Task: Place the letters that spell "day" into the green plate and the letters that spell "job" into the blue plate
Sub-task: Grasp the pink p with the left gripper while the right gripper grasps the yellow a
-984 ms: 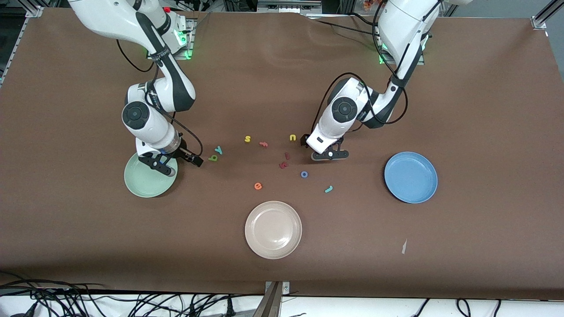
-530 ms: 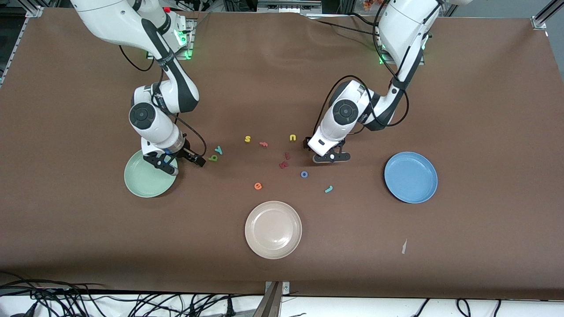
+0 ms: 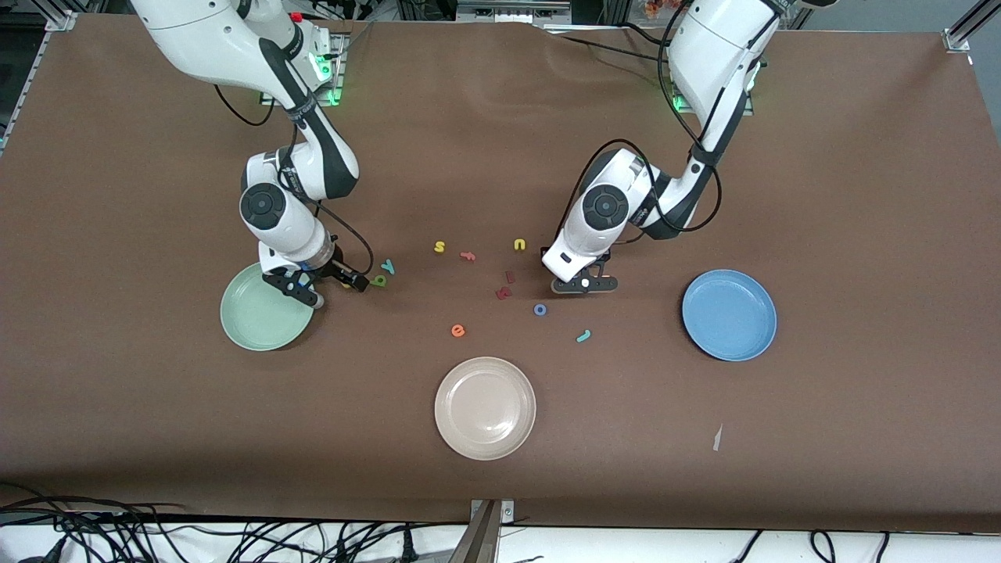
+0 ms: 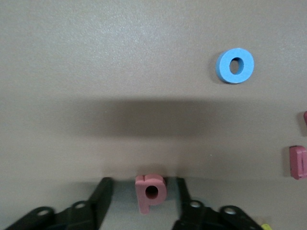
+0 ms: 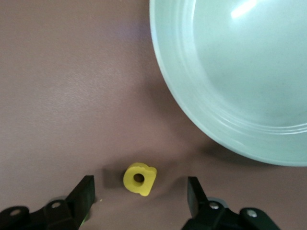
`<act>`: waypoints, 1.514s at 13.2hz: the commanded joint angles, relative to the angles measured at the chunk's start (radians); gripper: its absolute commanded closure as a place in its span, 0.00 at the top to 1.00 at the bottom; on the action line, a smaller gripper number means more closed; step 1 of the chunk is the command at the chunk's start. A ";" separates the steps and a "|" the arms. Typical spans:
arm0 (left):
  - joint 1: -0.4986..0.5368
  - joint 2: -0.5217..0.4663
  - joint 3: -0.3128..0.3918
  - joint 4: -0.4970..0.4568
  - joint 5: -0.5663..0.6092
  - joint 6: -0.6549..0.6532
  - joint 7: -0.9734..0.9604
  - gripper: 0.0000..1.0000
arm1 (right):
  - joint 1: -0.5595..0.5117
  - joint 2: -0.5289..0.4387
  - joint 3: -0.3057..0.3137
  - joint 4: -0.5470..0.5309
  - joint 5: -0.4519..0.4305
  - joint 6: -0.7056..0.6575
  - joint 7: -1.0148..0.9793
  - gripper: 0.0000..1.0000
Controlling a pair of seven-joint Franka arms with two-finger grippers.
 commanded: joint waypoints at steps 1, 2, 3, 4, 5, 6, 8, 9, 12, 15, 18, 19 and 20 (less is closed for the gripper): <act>-0.007 0.016 0.007 0.034 0.025 -0.032 -0.007 0.50 | 0.006 -0.003 0.001 -0.017 0.017 0.028 0.006 0.81; -0.007 0.016 0.007 0.034 0.025 -0.032 -0.007 0.46 | 0.006 -0.001 0.001 -0.017 0.016 0.028 0.006 0.80; -0.009 0.016 0.007 0.034 0.025 -0.032 -0.007 0.42 | 0.006 0.002 0.001 -0.017 0.016 0.030 0.006 0.76; -0.011 0.016 0.007 0.034 0.029 -0.032 -0.007 0.37 | 0.006 0.003 0.001 -0.017 0.016 0.032 0.006 0.75; -0.011 0.018 0.007 0.034 0.049 -0.032 -0.009 0.36 | 0.006 0.003 0.001 -0.017 0.016 0.030 0.006 0.72; -0.011 0.016 0.007 0.034 0.066 -0.032 -0.009 0.32 | 0.006 0.003 0.001 -0.017 0.016 0.030 0.006 0.69; -0.011 0.020 0.007 0.042 0.069 -0.032 -0.023 0.27 | 0.006 0.003 0.001 -0.017 0.016 0.030 0.006 0.64; -0.011 0.021 0.007 0.042 0.069 -0.032 -0.024 0.22 | 0.006 0.005 0.001 -0.017 0.016 0.032 0.006 0.60; -0.006 0.013 0.007 0.050 0.072 -0.054 -0.017 0.08 | 0.007 0.005 0.001 -0.017 0.014 0.032 0.006 0.50; 0.038 -0.010 0.006 0.140 0.140 -0.255 0.054 0.05 | 0.007 0.005 0.001 -0.015 0.014 0.030 0.004 0.41; 0.126 -0.066 0.003 0.128 0.143 -0.318 0.251 0.11 | 0.007 0.005 0.001 -0.015 0.014 0.030 0.004 0.30; 0.164 -0.075 0.003 0.128 0.143 -0.329 0.340 0.12 | 0.006 0.003 0.001 -0.015 0.014 0.028 0.004 0.30; 0.202 -0.088 0.003 0.128 0.143 -0.343 0.438 0.11 | 0.006 -0.004 0.001 -0.015 0.014 0.022 0.003 0.29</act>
